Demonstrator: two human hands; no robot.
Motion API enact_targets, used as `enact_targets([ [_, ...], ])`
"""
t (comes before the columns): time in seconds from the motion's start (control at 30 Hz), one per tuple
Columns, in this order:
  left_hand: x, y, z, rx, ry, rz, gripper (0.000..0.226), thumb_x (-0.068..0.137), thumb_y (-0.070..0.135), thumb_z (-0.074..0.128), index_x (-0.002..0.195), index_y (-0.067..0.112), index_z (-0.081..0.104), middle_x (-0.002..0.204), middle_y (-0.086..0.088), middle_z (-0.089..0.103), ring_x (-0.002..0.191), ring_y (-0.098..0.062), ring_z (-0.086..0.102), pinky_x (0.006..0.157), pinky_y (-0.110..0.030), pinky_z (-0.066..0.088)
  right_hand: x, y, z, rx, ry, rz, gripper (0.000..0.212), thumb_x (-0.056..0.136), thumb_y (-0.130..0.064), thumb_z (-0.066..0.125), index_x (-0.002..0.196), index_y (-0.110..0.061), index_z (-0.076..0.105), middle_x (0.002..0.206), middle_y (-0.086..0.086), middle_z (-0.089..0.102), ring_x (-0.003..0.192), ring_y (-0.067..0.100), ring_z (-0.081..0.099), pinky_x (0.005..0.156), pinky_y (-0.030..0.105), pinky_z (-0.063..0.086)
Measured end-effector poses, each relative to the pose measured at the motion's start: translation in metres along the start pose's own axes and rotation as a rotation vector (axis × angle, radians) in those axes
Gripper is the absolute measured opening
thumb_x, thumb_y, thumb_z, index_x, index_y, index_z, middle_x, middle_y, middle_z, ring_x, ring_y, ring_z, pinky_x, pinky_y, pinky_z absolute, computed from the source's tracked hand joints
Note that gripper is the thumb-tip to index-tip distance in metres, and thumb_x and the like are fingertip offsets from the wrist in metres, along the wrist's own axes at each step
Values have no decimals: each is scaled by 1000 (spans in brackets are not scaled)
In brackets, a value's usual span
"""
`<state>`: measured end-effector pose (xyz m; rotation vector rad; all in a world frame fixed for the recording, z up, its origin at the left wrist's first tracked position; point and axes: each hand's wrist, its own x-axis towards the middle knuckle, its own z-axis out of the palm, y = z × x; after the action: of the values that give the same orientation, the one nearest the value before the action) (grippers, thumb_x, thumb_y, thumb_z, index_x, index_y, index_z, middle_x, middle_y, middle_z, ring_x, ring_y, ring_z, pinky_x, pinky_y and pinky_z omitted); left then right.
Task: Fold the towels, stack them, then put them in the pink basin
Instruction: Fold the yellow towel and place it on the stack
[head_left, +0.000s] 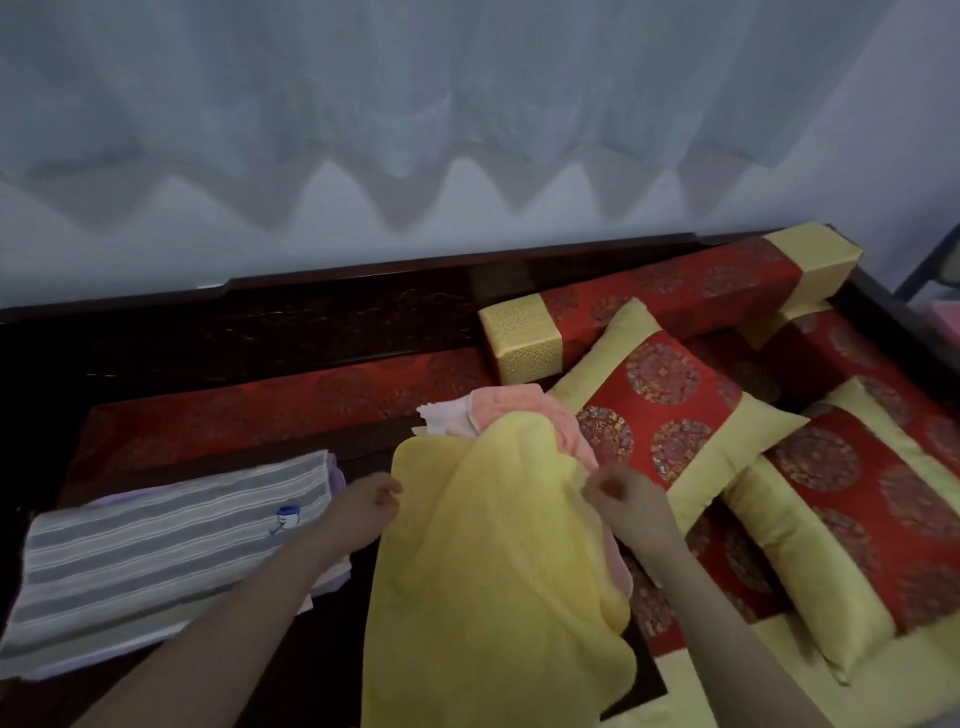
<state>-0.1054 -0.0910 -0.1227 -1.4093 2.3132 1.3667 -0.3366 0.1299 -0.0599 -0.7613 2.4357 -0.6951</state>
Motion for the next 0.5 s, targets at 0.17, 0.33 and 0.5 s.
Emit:
enact_targets([
  [0.17,63,21,8,82,164,-25,44,89,15,53,132,8,46,131,-16,51,118,-32,49,87,-32,43,88,-29,35,131,10,102,31,87,-26,60,113,-10,63,112,7,66,100,23,60,80,27,42],
  [0.33,91,21,22,-49,167,-166,62,84,18,63,138,8,36,136,-19,38,119,-37,46,90,-39,47,127,-24,61,158,-28,266,61,82,-37,67,132,-8,48,130,11,58,117,28,55,97,34,43],
  [0.5,90,24,20,-280,224,-105,45,82,17,70,123,7,52,109,-9,58,100,-28,57,79,-35,49,133,-26,58,325,84,260,43,74,-5,66,116,-13,60,105,8,65,89,24,63,74,30,50],
])
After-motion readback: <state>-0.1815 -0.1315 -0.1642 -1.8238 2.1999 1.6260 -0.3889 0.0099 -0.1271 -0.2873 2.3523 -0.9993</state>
